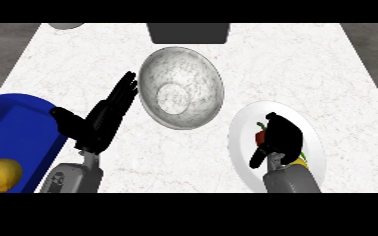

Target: Pick the bell pepper from the plate and place it in the bowl

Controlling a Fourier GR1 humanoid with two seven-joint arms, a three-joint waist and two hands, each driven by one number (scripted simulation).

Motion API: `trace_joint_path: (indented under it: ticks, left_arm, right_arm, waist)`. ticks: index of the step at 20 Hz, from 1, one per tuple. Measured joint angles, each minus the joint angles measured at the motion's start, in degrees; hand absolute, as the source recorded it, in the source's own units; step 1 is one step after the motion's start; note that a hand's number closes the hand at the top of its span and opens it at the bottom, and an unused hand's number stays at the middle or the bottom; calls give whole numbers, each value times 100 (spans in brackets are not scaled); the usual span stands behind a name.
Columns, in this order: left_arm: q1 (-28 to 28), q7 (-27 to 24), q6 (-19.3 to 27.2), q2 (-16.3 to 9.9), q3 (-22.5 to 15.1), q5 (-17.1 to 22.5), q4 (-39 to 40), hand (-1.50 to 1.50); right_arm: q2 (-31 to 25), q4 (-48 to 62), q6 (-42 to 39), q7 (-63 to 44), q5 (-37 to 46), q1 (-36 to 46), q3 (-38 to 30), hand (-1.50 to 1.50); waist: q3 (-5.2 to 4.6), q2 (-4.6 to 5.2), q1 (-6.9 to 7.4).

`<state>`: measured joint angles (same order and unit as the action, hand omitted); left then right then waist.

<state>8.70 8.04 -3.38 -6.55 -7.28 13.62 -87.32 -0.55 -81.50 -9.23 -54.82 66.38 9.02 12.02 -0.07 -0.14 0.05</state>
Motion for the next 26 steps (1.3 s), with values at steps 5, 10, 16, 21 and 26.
trace_joint_path:
  ticks: [5,10,16,21,26]
  left_arm:
    - [-170,51,-37,78,-14,-125,-173,0]
    - [-204,58,9,234,-44,-259,-222,0]
    - [-61,213,-100,195,114,-179,-220,0]
    - [82,251,-219,285,-96,-201,-167,0]
    - [192,244,-126,226,11,-307,-108,0]
  right_arm:
    - [-43,37,154,242,123,11,70,150]
    - [-50,319,273,454,180,162,32,150]
    - [-58,487,322,-43,-49,558,575,150]
    - [-15,289,589,-628,-1358,1248,1349,150]
    - [-73,181,822,-1149,-1981,2008,1738,150]
  waist:
    - [-9,-12,0]
    - [-34,-40,1]
    - [-39,-22,44]
    - [10,61,522]
    - [-2,54,707]
